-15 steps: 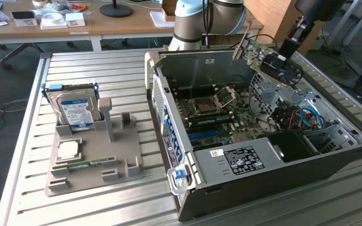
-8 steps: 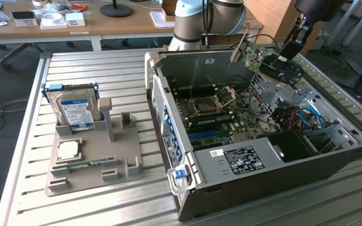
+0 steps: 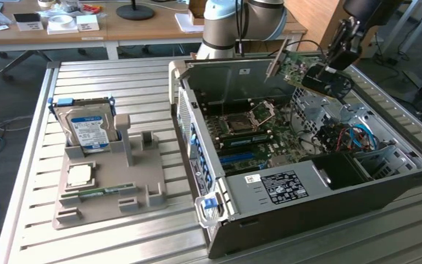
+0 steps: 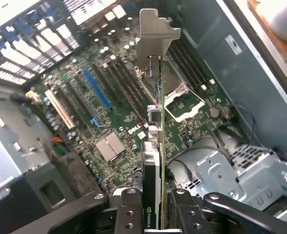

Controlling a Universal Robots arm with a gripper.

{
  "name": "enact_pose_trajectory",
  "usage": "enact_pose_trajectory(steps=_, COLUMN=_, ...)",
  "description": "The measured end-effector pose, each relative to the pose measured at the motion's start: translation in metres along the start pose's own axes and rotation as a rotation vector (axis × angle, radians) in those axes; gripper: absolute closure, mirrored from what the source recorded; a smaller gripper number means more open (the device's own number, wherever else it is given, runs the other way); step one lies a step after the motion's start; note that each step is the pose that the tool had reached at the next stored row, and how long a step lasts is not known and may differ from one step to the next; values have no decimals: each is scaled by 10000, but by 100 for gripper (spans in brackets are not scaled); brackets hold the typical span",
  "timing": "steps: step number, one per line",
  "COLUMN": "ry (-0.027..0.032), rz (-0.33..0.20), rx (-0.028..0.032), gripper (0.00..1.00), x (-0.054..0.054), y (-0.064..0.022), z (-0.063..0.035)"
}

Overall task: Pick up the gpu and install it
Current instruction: 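Insert the gpu into the slot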

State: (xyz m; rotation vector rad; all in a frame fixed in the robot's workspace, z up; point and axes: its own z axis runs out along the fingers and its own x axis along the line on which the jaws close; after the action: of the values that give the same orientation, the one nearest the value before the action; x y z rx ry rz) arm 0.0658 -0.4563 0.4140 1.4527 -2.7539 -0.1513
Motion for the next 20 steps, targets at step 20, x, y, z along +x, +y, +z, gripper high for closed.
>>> enact_pose_trajectory(steps=20, ry=347, rz=-3571, rx=-85, gripper=73, x=0, y=-2, z=17)
